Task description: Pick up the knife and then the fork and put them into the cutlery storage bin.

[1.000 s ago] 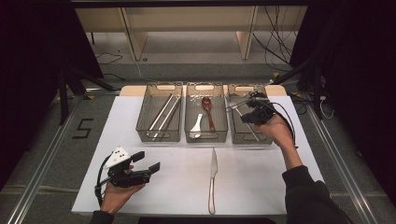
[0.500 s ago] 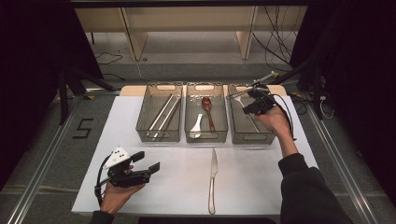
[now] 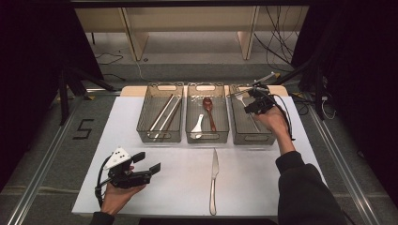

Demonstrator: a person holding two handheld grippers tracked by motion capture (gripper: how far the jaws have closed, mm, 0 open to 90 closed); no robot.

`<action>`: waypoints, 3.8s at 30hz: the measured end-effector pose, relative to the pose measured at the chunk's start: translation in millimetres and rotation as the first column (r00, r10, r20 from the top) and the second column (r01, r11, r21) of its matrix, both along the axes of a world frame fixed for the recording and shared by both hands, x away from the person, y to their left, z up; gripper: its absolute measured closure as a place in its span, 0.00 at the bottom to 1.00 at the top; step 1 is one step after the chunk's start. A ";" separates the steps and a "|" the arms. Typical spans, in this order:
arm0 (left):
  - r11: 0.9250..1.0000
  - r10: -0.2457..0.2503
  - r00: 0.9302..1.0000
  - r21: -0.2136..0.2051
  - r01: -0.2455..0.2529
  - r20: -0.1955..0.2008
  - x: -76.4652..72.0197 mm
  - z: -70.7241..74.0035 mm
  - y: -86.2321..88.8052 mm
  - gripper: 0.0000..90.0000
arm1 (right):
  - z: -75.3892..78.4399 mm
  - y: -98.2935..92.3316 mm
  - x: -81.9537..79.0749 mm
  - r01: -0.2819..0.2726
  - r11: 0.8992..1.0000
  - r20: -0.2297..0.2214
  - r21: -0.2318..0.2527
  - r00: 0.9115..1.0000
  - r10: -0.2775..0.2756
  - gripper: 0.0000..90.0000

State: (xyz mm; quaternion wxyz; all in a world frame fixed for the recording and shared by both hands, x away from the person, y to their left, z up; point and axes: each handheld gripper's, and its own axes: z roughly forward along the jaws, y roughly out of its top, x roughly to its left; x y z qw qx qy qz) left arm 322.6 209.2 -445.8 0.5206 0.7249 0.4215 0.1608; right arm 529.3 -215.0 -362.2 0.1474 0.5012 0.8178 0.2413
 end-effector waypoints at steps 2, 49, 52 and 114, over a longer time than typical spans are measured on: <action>1.000 -0.001 1.000 -0.001 0.001 0.001 0.1 0.0 0.1 0.22 | -2.0 0.8 1.3 0.001 1.000 0.006 -0.006 1.000 -0.001 0.94; 1.000 0.001 1.000 0.001 -0.001 -0.002 -0.3 0.1 -0.1 0.22 | -14.4 18.2 -43.3 -0.109 0.991 0.044 0.081 0.993 0.106 0.48; 1.000 0.002 1.000 0.001 -0.002 -0.001 -0.5 0.2 -0.2 0.22 | -13.0 24.8 -60.5 -0.153 0.983 0.066 0.100 0.987 0.147 0.48; 1.000 0.000 1.000 0.003 0.000 0.002 -1.6 0.5 -0.2 0.22 | -105.1 110.8 -214.2 -0.576 0.817 -0.141 0.032 0.806 0.575 1.00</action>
